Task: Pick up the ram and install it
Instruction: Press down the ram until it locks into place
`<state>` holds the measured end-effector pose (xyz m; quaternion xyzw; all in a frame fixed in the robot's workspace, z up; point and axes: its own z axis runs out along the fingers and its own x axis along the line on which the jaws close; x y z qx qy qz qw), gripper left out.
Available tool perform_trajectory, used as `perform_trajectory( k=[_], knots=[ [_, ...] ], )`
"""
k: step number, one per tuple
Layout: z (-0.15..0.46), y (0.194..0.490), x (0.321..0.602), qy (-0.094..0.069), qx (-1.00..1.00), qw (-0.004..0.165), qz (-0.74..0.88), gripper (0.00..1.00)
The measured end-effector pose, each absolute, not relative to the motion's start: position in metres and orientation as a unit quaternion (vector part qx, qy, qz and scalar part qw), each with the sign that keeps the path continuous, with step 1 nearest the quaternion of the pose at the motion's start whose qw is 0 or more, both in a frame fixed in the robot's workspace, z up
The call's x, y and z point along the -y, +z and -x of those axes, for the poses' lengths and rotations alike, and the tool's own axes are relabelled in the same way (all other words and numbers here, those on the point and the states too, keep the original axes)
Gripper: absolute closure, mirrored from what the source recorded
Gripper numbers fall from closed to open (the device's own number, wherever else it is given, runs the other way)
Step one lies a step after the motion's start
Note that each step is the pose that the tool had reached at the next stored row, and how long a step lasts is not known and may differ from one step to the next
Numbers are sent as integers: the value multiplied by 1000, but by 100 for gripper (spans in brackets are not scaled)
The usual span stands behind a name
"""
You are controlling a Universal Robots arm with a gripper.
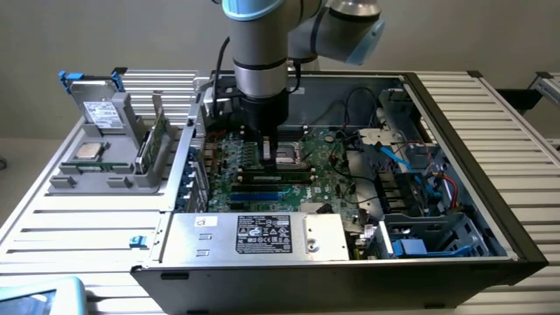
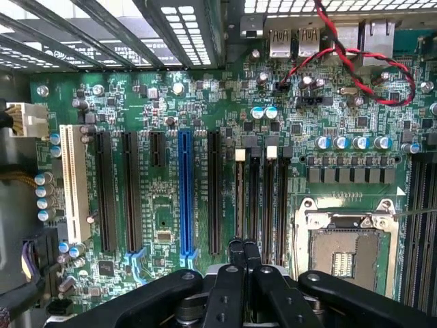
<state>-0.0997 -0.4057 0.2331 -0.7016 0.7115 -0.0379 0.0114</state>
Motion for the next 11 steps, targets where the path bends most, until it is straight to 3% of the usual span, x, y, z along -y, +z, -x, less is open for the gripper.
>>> perform_trajectory(
  k=[11],
  knots=[
    [93,229,406,-42,-711,15,701,89]
  ],
)
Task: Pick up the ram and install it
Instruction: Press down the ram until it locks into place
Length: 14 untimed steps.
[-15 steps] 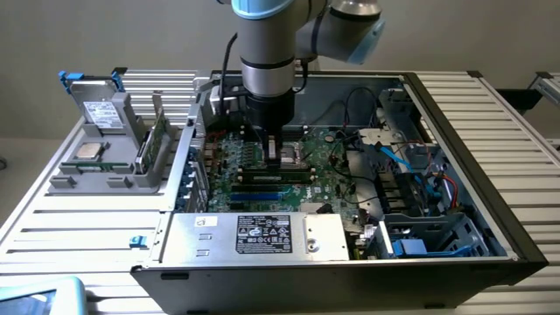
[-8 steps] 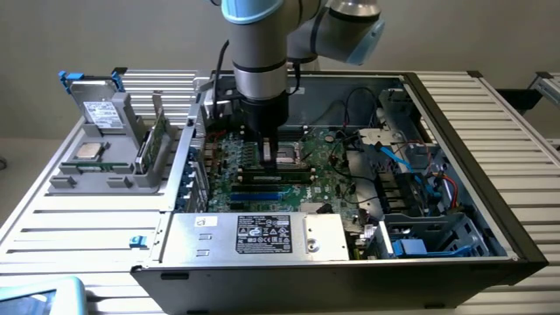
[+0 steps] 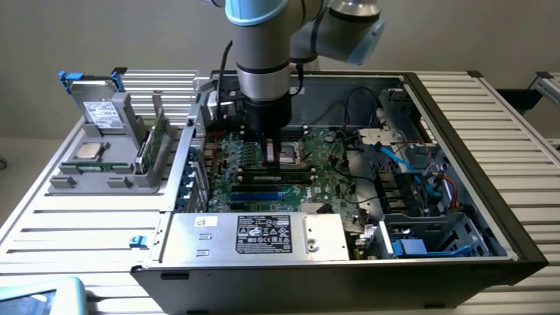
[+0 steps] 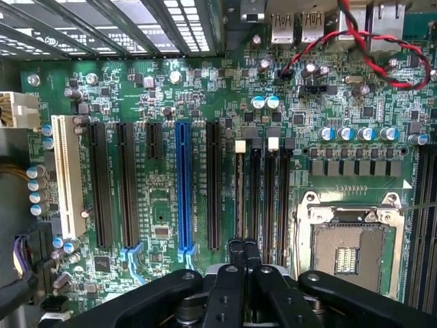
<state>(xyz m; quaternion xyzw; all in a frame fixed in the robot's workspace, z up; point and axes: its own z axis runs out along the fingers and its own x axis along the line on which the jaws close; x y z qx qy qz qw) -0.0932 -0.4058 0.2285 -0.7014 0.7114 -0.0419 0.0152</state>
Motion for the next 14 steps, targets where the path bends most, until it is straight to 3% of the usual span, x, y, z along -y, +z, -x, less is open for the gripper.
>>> perform_trajectory(
  k=[8,14],
  knots=[
    [84,229,406,-23,-712,-4,702,89],
    [84,227,406,-21,-712,-6,702,89]
  ],
)
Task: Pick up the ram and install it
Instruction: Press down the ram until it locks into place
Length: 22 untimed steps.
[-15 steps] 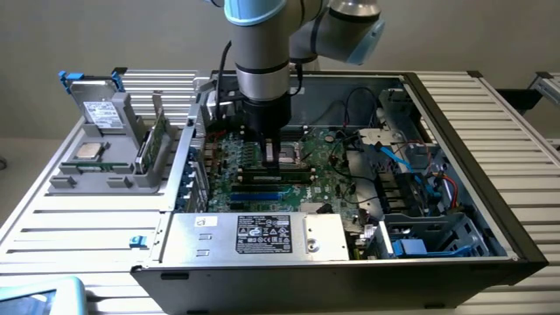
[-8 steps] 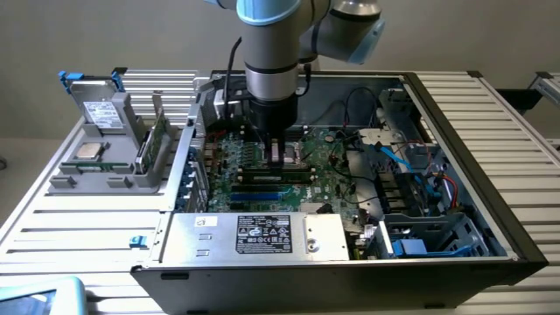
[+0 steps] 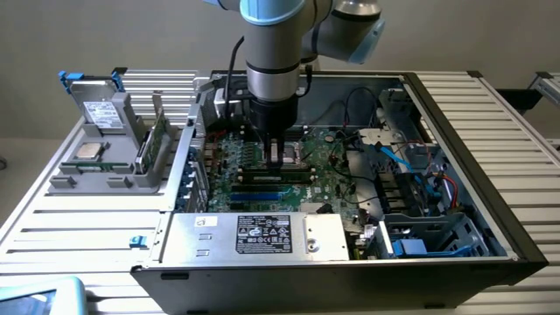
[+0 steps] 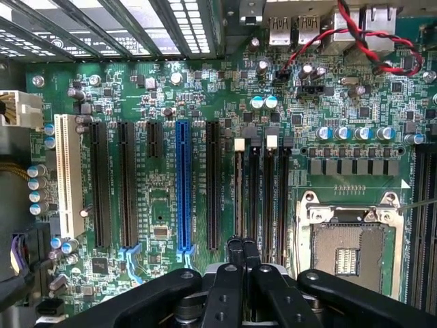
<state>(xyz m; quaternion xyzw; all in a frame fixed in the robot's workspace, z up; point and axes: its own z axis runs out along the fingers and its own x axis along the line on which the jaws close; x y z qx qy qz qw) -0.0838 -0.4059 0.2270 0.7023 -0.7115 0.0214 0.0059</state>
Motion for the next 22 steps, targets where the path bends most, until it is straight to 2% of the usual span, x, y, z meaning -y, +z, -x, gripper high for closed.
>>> perform_trajectory(
  k=[7,14,22],
  knots=[
    [84,227,406,21,712,5,-702,89],
    [83,251,406,21,711,6,-702,89],
    [83,252,406,21,711,6,-702,89]
  ],
)
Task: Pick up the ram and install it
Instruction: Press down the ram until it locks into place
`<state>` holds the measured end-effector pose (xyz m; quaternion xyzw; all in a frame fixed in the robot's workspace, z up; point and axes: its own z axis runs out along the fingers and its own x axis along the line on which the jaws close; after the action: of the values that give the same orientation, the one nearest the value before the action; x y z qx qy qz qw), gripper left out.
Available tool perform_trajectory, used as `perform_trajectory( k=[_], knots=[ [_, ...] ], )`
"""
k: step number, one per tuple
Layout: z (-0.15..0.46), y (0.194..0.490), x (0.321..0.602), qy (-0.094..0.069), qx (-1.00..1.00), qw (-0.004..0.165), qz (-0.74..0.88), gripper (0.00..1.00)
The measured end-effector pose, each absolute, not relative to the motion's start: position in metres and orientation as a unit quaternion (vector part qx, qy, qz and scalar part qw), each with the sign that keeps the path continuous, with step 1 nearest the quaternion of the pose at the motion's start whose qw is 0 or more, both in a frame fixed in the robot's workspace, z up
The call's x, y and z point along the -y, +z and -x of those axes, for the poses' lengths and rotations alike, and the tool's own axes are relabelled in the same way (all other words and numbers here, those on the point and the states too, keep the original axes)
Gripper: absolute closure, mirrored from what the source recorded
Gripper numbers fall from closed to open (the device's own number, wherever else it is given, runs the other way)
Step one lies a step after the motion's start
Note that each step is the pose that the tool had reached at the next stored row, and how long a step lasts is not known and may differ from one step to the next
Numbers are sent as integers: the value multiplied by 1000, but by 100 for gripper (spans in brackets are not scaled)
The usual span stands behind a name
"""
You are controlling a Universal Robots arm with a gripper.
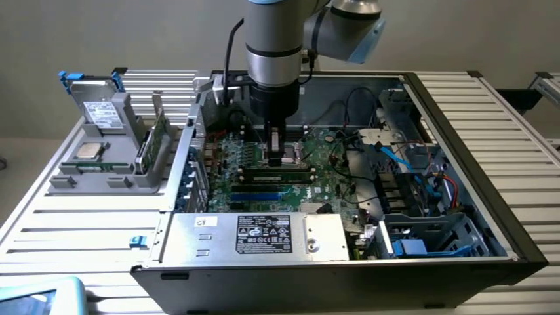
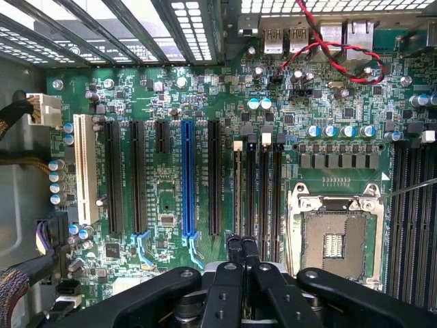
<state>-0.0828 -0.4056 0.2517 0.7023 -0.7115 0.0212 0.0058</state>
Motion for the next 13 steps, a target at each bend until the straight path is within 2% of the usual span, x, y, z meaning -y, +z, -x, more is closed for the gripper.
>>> perform_trajectory(
  k=[13],
  knots=[
    [83,252,406,21,718,6,-696,89]
  ],
)
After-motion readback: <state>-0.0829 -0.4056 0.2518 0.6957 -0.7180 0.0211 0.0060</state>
